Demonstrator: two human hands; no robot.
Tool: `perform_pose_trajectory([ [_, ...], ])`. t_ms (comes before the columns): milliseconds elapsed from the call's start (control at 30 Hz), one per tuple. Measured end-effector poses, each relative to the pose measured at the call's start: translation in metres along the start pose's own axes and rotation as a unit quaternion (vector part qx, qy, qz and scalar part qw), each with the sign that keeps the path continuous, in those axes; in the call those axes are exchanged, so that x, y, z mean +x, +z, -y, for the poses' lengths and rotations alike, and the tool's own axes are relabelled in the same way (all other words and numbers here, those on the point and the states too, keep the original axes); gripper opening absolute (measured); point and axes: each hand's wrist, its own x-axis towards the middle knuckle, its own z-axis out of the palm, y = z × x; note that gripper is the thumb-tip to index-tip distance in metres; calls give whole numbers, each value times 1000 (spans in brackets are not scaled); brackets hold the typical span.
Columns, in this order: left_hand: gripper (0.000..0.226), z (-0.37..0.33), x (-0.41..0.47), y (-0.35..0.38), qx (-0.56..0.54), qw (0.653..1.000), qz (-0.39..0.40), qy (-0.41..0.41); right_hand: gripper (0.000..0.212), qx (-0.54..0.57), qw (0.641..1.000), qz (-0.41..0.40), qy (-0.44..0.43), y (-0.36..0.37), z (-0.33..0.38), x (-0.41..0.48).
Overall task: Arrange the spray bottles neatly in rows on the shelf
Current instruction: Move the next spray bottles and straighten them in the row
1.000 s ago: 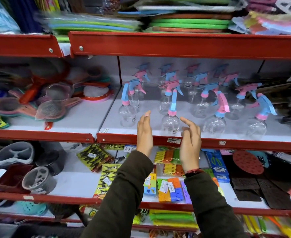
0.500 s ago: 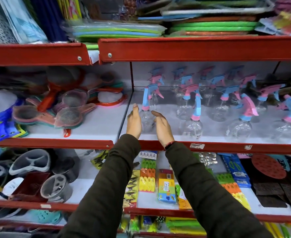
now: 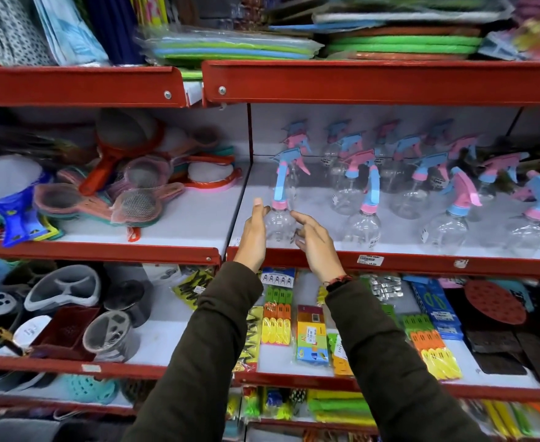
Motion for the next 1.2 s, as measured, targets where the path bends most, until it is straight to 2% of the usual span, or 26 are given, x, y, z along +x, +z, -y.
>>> perform_pose_trajectory([
  [100,68,-1,-8,1,8,1000,-21,9,48,-10,1000,-15,6,1,3,-4],
  [233,75,-2,-22,7,12,991,-120,52,49,-16,999,-34,3,6,13,0],
  [300,62,-1,-29,11,23,988,-139,66,52,-24,999,-24,4,10,19,4],
  [400,48,3,-34,16,52,992,-108,48,47,-31,999,-8,6,14,22,6],
  [600,59,1,-27,16,47,993,-99,33,45,-63,998,-27,-7,12,20,-10],
  [700,76,2,-9,11,36,995,-88,22,42,-95,995,-28,-17,10,20,-17],
  [767,96,28,26,5,10,997,-79,-1,42,-109,993,-29,-21,9,20,-20],
  [833,105,57,55,3,-5,997,-73,-21,42,-113,993,-29,-20,10,20,-23],
  [1067,106,61,59,5,-18,998,-58,-9,44,-115,993,-25,-17,10,24,-30],
  [1133,106,43,39,5,-13,997,-69,-12,43,-110,993,-26,-23,9,26,-33],
  [1200,87,9,1,13,0,996,-92,-1,42,-100,993,-43,-38,6,27,-38],
])
